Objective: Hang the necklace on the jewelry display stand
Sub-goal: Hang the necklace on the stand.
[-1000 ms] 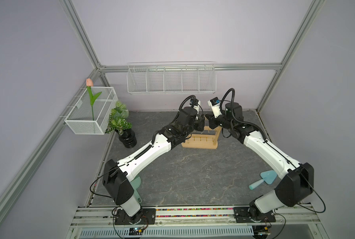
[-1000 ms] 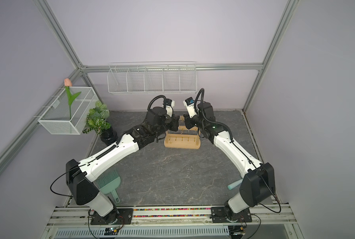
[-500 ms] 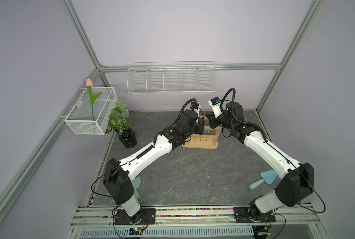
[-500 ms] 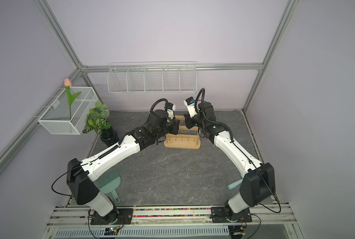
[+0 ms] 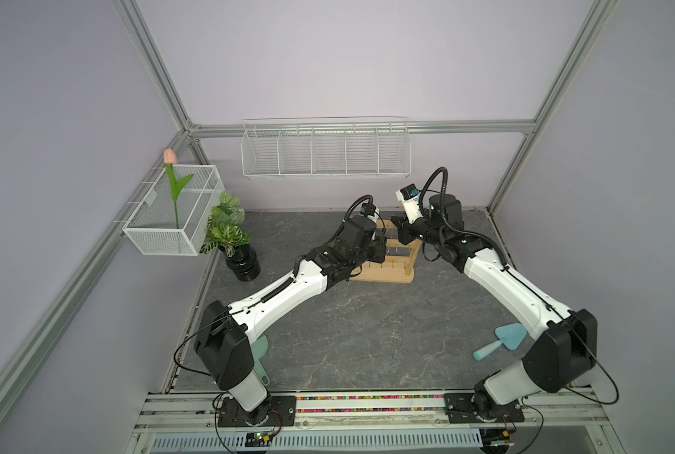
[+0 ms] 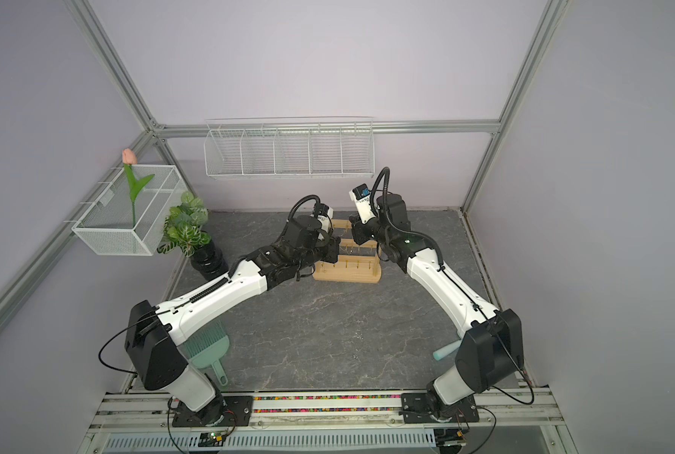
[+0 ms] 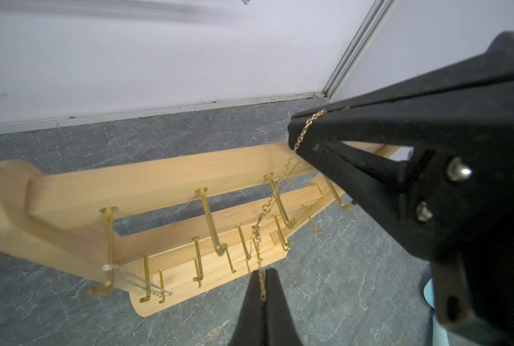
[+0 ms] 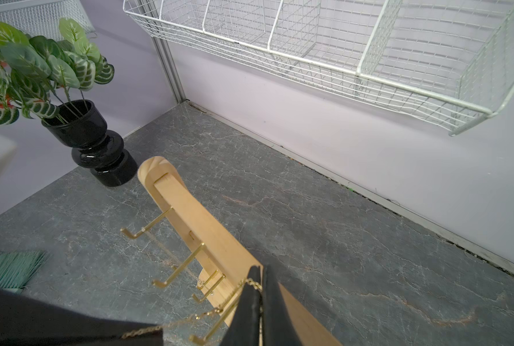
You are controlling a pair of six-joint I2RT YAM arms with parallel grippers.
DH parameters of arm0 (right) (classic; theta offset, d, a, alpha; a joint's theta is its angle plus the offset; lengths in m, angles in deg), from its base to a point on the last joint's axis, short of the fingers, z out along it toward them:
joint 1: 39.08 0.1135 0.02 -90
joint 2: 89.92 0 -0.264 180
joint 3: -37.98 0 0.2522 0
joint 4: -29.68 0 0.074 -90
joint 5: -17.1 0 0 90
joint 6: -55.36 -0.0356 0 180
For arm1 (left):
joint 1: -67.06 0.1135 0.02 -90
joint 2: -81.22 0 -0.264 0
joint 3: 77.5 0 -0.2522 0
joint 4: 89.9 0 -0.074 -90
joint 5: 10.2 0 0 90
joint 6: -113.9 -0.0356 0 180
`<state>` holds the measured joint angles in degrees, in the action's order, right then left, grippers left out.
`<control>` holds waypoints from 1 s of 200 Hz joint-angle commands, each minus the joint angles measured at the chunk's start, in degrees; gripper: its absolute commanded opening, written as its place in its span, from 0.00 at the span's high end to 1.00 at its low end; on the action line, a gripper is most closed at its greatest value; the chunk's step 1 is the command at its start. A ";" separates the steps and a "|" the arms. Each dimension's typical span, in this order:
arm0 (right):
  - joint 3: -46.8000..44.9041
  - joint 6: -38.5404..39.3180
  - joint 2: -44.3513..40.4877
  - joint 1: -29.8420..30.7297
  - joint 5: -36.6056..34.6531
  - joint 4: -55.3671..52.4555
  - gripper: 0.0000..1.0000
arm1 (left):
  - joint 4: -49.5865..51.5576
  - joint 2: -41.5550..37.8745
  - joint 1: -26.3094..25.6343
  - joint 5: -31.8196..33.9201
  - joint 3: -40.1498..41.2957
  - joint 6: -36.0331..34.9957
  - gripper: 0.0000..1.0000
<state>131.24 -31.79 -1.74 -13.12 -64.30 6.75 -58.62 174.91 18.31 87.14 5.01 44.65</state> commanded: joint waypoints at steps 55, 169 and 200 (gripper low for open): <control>0.80 0.88 -0.65 -0.33 0.88 0.99 0.93 | 0.66 3.18 0.32 -0.20 -7.85 -2.46 1.00; 0.68 1.03 -0.28 -0.87 1.50 1.32 0.93 | 1.41 2.46 0.27 -3.97 -7.39 -0.68 1.00; 0.84 1.08 -0.29 -0.84 2.71 1.13 0.93 | 0.85 1.32 0.39 -3.10 -3.83 0.45 1.00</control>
<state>131.24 -31.79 -1.72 -13.61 -63.63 6.77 -57.88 177.93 18.31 84.19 -1.61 43.60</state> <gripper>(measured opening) 0.068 0.044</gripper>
